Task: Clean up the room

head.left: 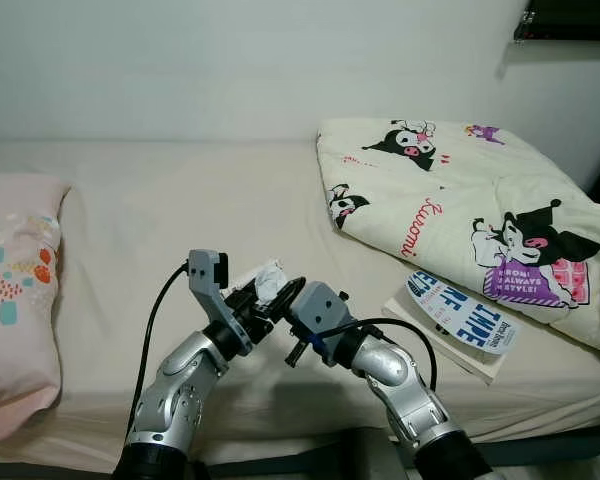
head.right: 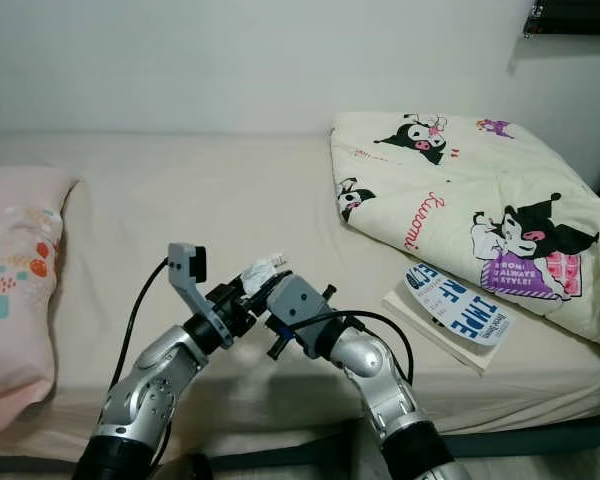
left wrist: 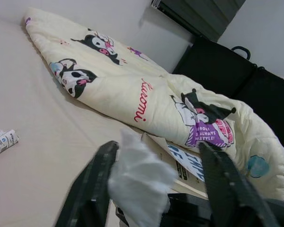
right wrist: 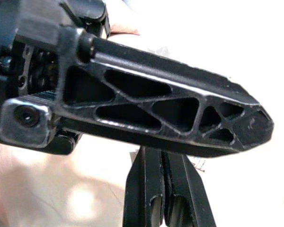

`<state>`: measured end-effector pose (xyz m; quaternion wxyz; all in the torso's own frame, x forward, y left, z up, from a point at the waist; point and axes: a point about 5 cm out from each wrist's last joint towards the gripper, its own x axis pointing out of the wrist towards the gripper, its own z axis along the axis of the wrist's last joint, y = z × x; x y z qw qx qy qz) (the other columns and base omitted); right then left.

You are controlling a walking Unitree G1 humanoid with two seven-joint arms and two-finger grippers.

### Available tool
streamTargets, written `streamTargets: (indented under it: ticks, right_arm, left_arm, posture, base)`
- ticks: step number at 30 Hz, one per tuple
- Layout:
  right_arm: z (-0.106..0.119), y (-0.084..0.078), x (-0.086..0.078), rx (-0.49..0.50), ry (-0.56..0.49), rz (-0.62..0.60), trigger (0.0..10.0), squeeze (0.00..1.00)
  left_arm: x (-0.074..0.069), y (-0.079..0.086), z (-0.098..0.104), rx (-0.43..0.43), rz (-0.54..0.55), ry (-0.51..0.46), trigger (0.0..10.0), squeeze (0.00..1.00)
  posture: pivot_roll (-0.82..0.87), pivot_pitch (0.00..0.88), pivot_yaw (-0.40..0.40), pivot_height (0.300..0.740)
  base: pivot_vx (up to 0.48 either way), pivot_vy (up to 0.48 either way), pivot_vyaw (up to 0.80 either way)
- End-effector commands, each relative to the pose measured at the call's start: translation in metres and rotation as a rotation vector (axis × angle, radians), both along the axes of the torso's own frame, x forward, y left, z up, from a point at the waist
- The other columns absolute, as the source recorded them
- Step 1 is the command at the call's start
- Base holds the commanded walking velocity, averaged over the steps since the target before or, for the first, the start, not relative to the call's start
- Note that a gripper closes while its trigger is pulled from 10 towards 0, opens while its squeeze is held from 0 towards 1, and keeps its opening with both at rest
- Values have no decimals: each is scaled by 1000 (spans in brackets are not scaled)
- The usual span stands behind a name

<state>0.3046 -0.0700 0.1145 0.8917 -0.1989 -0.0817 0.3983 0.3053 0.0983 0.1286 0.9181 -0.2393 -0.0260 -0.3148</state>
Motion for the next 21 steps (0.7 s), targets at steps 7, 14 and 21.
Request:
streamTargets:
  ticks: [7,14,21]
  right_arm:
    - [-1,3,-2,-13,-2,21,10000,0]
    - [-2,2,-2,-15,-3,21,10000,0]
    - [-3,3,-2,-17,-5,19,10000,0]
  left_arm:
    - [2,-1,0,-17,14,-2,0,0]
    - [2,1,-1,-23,16,-4,0,0]
    - [1,1,0,-48,14,-8,0,0]
  posture:
    - [-38,27,-25,570]
    - [-38,16,-26,570]
    - [-39,1,-27,570]
  base:
    - [0,0,0]
    - [0,0,0]
    - [0,0,0]
